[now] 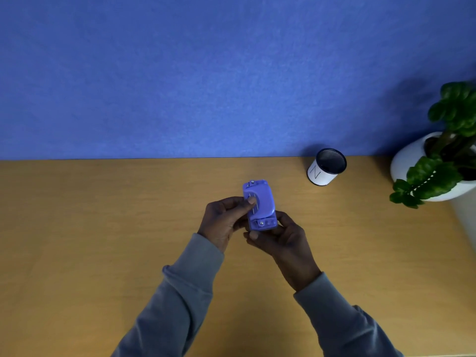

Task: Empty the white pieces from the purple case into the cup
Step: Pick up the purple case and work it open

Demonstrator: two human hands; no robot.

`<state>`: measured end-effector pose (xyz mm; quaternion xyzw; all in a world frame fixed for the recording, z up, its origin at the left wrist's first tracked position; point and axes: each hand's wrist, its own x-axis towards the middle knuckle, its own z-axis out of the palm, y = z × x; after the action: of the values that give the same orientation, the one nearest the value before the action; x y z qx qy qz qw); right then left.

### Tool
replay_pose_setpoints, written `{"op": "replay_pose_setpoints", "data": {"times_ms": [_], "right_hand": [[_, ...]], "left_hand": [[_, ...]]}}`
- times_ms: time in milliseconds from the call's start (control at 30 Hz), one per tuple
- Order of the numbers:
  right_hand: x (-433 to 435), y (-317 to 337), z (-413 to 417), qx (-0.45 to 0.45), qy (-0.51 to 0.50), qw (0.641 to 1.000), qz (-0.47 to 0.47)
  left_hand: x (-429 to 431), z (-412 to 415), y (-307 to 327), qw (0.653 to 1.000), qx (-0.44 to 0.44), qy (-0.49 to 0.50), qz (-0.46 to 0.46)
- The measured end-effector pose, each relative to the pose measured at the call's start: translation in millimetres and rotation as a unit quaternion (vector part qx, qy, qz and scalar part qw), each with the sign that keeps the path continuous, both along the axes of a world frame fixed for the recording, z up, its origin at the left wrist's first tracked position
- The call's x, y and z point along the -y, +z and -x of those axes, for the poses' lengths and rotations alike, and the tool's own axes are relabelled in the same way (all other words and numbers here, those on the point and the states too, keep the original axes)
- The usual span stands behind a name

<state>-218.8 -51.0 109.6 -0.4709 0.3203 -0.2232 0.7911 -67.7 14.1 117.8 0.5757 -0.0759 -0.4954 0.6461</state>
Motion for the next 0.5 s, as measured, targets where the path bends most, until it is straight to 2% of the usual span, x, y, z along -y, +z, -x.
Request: {"op": "replay_pose_setpoints", "data": {"times_ms": [167,267,367,500], "right_hand": [[-4,-5,-6,-0.018,-0.040,0.999,0.015],[-3,-11,-5,-0.038,-0.036,0.998,0.043],[-1,-16,-5,-0.058,-0.030,0.996,0.064],[5,-25,-5,-0.077,-0.030,0.996,0.040]], "left_hand": [[2,2,-3,0.999,0.038,-0.009,-0.007],[4,3,-3,0.997,0.060,0.006,-0.045],[6,4,-4,0.996,0.052,0.011,-0.067],[4,7,-7,0.996,0.047,-0.004,-0.071]]}}
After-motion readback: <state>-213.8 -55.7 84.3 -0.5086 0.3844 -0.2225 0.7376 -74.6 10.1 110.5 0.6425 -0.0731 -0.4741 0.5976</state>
